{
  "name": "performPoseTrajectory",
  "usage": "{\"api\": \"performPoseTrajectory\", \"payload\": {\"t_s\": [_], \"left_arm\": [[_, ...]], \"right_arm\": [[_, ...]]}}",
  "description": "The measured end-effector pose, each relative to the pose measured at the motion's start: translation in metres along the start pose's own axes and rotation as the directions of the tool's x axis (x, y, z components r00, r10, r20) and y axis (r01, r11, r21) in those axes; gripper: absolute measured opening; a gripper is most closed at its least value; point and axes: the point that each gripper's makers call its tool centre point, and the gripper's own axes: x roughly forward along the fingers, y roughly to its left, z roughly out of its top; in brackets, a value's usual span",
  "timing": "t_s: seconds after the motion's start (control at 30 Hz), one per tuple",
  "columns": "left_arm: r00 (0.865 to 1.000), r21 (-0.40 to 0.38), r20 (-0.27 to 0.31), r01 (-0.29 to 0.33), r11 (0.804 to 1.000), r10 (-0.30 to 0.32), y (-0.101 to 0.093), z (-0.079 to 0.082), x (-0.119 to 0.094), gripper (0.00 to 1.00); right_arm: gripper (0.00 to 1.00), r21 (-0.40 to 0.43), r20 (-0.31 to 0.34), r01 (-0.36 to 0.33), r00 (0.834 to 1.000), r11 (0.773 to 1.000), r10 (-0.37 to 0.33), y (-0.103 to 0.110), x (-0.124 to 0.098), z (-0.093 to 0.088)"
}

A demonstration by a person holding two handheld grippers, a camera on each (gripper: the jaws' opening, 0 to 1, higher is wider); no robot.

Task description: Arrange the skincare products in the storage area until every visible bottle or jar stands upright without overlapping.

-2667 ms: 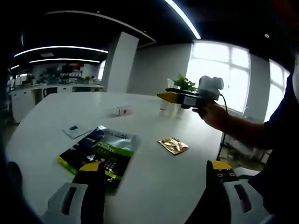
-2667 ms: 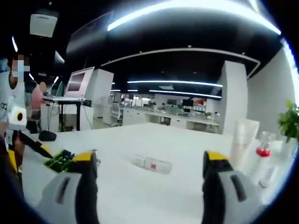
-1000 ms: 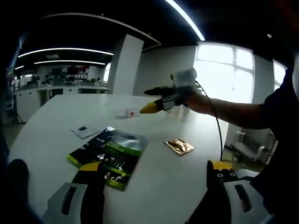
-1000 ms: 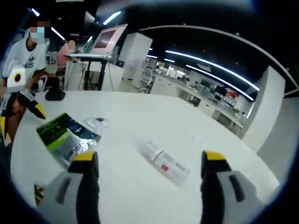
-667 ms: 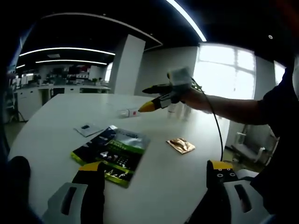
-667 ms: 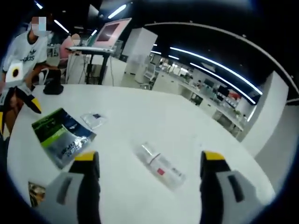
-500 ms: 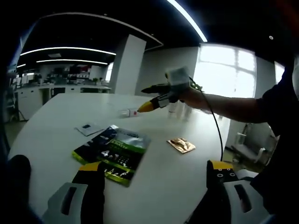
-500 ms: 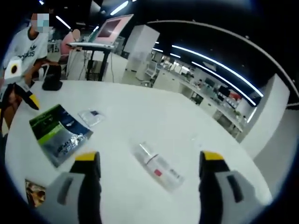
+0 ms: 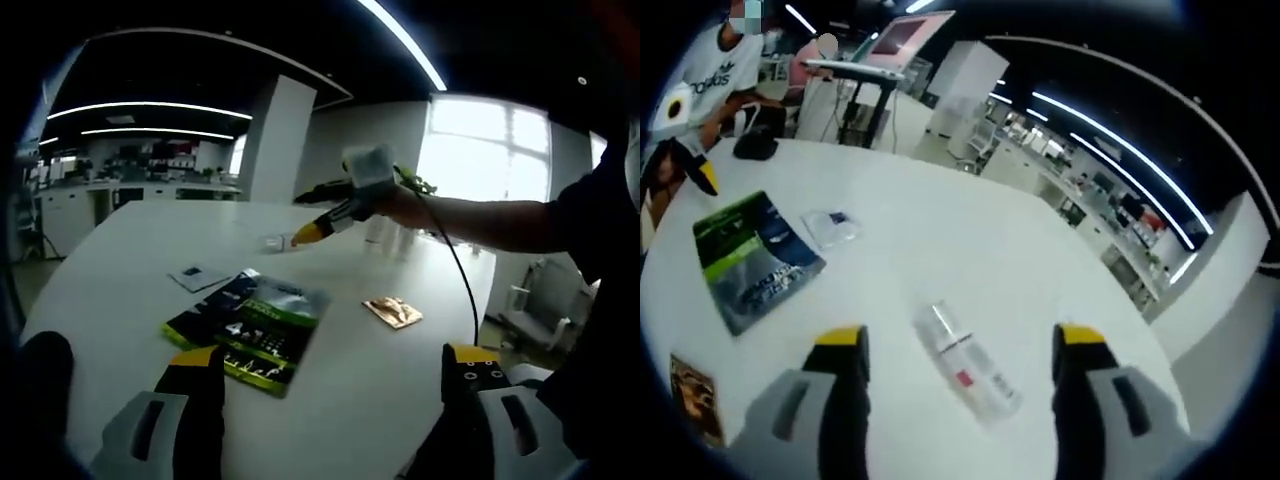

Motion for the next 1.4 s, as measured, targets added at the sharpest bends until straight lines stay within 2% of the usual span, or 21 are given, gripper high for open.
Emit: {"api": "performPoseTrajectory", "payload": {"t_s": [0.17,0.3,0.5,0.83,1.03,1.17,1.4], "left_arm": [[1.0,0.003,0.003,-0.008,1.0,0.008,0.002,0.003,-0.002,0.91],[1.0,0.002,0.006,-0.016,1.0,0.016,0.005,0.004,-0.003,0.91],[1.0,0.002,0.005,-0.018,1.0,0.018,0.005,0.004,-0.004,0.91],[1.0,0.0,0.011,-0.029,1.0,0.029,0.008,0.005,-0.007,0.91],[0.999,-0.006,0.01,-0.04,0.999,0.04,0.012,0.003,-0.009,0.91],[0.999,-0.007,0.009,-0.043,0.999,0.043,0.013,0.003,-0.01,0.91],[0.999,-0.011,0.014,-0.051,0.999,0.051,0.015,0.003,-0.012,0.91]], "right_arm": [[0.74,-0.017,-0.026,-0.031,0.999,0.999,0.03,0.0,0.009,0.0],[0.65,-0.027,-0.032,-0.07,0.997,0.997,0.07,0.007,0.013,0.003],[0.65,-0.045,-0.055,-0.091,0.995,0.995,0.088,0.01,0.021,0.001],[0.59,-0.067,-0.105,-0.136,0.986,0.988,0.128,0.008,0.033,-0.007],[0.57,-0.085,-0.112,-0.15,0.984,0.985,0.14,0.006,0.036,-0.006],[0.46,-0.09,-0.132,-0.185,0.976,0.979,0.172,0.008,0.038,-0.006],[0.46,-0.106,-0.159,-0.226,0.965,0.968,0.208,0.006,0.047,-0.01]]}}
